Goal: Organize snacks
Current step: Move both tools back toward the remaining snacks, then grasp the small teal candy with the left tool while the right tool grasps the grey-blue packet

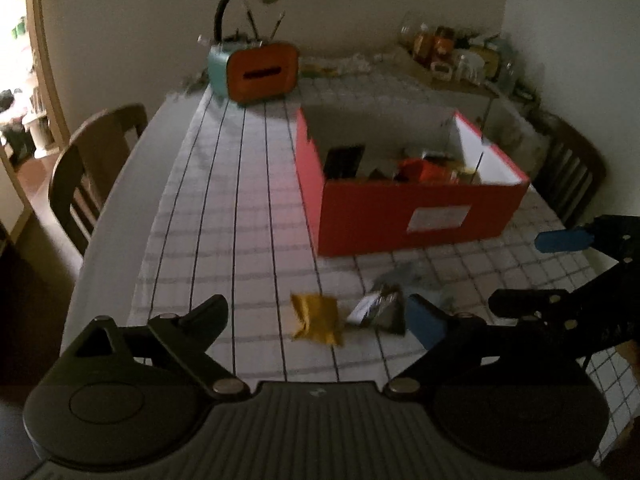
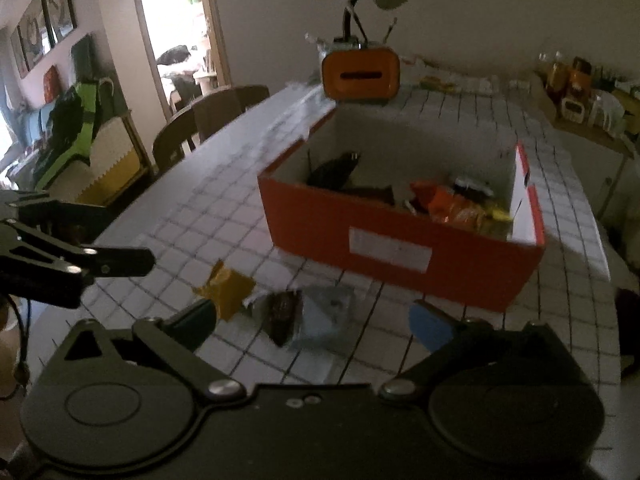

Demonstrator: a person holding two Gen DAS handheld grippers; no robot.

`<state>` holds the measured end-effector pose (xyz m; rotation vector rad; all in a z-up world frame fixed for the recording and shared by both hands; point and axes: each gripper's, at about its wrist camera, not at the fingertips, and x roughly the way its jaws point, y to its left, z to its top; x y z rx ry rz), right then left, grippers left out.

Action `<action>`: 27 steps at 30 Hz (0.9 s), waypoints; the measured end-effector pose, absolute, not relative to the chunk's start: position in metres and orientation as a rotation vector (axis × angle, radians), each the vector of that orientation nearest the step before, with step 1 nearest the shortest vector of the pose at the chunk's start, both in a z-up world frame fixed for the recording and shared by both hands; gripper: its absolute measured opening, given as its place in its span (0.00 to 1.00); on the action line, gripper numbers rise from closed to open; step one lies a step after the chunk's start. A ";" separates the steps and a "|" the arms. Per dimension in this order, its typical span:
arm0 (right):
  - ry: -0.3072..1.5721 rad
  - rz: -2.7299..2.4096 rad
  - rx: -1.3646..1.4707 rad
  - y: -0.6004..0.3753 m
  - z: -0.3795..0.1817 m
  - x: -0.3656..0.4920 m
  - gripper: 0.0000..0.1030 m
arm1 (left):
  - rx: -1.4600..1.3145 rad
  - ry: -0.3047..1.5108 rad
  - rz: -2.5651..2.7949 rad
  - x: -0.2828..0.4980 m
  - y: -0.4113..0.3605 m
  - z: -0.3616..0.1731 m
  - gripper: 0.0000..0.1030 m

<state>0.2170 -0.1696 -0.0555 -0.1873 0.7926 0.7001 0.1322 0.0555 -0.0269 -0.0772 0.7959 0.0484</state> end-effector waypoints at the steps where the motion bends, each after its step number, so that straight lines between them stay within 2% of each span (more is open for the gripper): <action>1: 0.798 0.706 -0.190 -0.169 -0.059 0.216 1.00 | -0.079 0.802 0.050 0.129 0.056 -0.031 0.93; 15: 0.861 0.720 -0.281 -0.148 -0.111 0.237 0.99 | 0.077 0.888 -0.125 0.109 0.043 -0.081 0.93; 22: 0.883 0.725 -0.358 -0.136 -0.135 0.252 0.94 | 0.182 0.924 -0.202 0.107 0.032 -0.102 0.93; 27: 0.903 0.729 -0.375 -0.132 -0.145 0.260 0.82 | 0.240 0.947 -0.233 0.109 0.026 -0.114 0.92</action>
